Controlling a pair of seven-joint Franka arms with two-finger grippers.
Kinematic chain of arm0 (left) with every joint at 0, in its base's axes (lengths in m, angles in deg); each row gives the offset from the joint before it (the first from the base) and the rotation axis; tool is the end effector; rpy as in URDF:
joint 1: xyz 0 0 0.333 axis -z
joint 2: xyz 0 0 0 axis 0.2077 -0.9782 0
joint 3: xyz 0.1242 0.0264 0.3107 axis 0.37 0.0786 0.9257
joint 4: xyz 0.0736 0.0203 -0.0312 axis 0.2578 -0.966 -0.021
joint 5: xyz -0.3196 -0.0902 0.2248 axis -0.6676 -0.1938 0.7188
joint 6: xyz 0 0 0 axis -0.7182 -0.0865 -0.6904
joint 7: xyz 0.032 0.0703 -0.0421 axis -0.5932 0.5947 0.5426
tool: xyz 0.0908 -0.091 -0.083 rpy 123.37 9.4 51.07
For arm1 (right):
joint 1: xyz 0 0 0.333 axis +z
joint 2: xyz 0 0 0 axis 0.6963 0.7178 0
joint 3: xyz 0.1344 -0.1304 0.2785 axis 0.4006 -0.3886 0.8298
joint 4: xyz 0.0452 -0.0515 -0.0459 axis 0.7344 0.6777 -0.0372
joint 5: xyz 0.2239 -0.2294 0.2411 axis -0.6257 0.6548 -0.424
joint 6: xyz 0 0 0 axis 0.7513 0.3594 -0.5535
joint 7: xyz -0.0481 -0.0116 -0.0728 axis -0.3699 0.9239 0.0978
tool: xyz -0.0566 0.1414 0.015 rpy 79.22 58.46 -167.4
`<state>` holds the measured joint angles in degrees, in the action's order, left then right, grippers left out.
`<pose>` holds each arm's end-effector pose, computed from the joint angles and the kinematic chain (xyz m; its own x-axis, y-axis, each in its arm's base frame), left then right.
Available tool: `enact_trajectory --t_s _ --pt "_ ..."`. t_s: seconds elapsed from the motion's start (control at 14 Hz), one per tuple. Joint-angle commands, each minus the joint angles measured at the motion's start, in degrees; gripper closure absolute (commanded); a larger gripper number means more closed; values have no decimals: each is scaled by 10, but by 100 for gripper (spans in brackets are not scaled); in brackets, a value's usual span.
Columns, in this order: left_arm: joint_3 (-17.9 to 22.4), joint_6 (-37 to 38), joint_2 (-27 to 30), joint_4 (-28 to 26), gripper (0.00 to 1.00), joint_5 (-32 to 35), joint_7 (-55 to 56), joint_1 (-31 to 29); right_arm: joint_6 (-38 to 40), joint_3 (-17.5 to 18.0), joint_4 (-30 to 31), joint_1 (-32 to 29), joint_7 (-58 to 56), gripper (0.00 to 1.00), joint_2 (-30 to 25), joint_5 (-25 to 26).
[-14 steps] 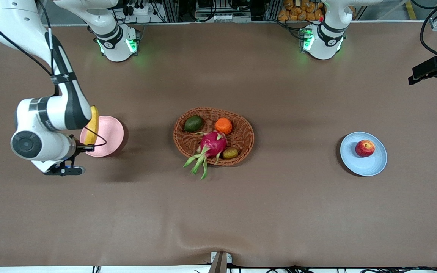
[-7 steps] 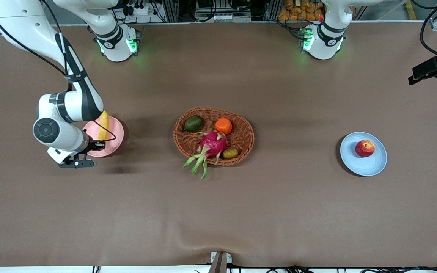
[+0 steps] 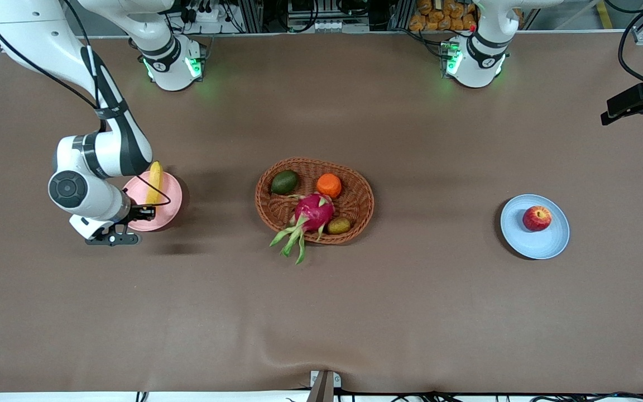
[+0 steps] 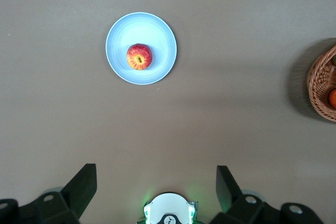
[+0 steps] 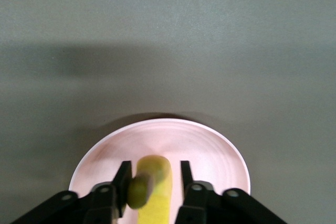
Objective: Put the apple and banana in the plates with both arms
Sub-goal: 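Lower the banana onto the pink plate and open the right gripper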
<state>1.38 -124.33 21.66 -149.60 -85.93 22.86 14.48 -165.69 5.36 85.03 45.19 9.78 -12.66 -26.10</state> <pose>0.5344 0.0164 0.6280 0.9913 0.0210 -0.1299 0.0233 -0.9996 0.0168 0.5888 0.0162 0.2189 0.9889 0.0215 -0.1471 0.0392 -0.9922 0.1181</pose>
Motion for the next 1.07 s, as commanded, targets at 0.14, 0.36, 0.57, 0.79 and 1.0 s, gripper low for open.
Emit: enact_trajectory --t_s 0.14,0.36,0.57,0.79,1.0 --pt "-4 -2 1 2 0 -2 6 -5 163 15 -84 -5 0 0 -52 -20" --pt "-4 -2 0 2 0 -2 6 -5 269 15 -157 9 0 0 -71 -33" --pt "-4 -2 1 3 0 -1 6 -4 382 15 -248 14 0 0 -73 -59" --pt "-4 -2 0 4 0 0 6 -4 432 15 -287 14 -3 0 -74 -59" --pt "-4 -2 0 4 0 0 6 -2 436 16 -301 15 0 0 -78 -60"
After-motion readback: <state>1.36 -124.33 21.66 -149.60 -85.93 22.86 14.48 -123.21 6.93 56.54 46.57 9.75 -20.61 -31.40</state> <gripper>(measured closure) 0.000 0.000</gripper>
